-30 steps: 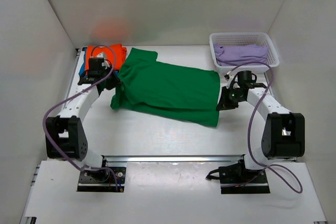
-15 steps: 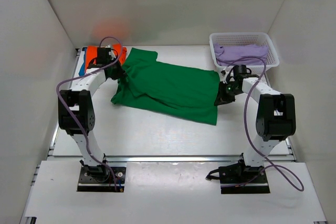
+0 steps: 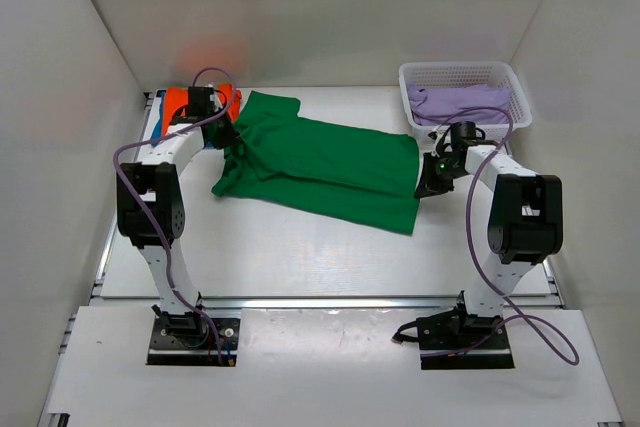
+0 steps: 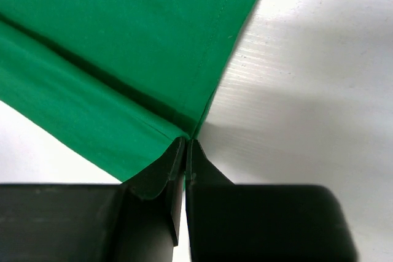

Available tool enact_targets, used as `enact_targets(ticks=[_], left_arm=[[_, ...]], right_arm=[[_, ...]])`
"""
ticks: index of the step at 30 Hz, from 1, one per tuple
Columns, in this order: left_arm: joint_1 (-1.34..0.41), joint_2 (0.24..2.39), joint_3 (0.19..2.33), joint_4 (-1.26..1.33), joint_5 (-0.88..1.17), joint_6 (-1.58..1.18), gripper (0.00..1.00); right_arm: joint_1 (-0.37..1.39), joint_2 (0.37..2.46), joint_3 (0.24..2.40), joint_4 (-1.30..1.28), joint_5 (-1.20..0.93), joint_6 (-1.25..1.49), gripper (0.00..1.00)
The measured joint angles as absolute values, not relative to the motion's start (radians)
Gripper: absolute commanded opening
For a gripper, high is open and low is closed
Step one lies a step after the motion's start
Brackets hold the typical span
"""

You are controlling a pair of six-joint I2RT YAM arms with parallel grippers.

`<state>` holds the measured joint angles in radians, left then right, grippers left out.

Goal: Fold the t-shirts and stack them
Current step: Fold the flattened tshirt in 1/3 of the way

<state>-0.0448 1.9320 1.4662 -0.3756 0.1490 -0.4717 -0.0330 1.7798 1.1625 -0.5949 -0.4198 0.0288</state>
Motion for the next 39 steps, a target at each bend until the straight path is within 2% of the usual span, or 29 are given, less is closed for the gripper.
enact_targets(ticks=[2, 3, 4, 6, 11, 14, 15, 18, 22, 26, 30, 39], left_arm=[[-0.042, 1.934, 1.463, -0.382, 0.149, -0.472, 0.3], [-0.041, 1.934, 1.463, -0.382, 0.15, -0.47, 0.55], [-0.04, 1.934, 1.463, -0.381, 0.15, -0.467, 0.57], [-0.036, 1.934, 1.464, -0.381, 0.151, -0.474, 0.6], [-0.032, 1.928, 1.456, -0.377, 0.148, -0.47, 0.56], [-0.037, 1.893, 1.407, -0.382, 0.132, -0.449, 0.45], [-0.046, 1.876, 1.384, -0.382, 0.121, -0.441, 0.43], [-0.096, 1.819, 1.307, -0.381, 0.084, -0.416, 0.26], [-0.187, 1.813, 1.266, -0.386, 0.055, -0.397, 0.17], [-0.258, 1.871, 1.269, -0.407, 0.036, -0.384, 0.16], [-0.286, 1.92, 1.262, -0.462, 0.007, -0.373, 0.16], [-0.334, 1.804, 1.083, -0.417, -0.015, -0.397, 0.16]], right_arm=[[-0.033, 1.78, 1.163, -0.592, -0.418, 0.03, 0.13], [-0.033, 1.78, 1.163, -0.59, -0.414, 0.033, 0.17], [-0.031, 1.78, 1.163, -0.587, -0.407, 0.033, 0.25], [-0.023, 1.779, 1.162, -0.579, -0.389, 0.039, 0.34], [-0.007, 1.736, 1.139, -0.545, -0.306, 0.053, 0.37], [0.023, 1.661, 1.11, -0.527, -0.262, 0.062, 0.36], [0.039, 1.634, 1.099, -0.514, -0.259, 0.069, 0.33], [0.097, 1.579, 1.064, -0.463, -0.279, 0.095, 0.21], [0.2, 1.619, 1.056, -0.4, -0.33, 0.146, 0.08], [0.272, 1.723, 1.052, -0.344, -0.38, 0.192, 0.01], [0.28, 1.786, 1.026, -0.33, -0.407, 0.221, 0.0], [0.258, 1.729, 0.926, -0.29, -0.447, 0.259, 0.0]])
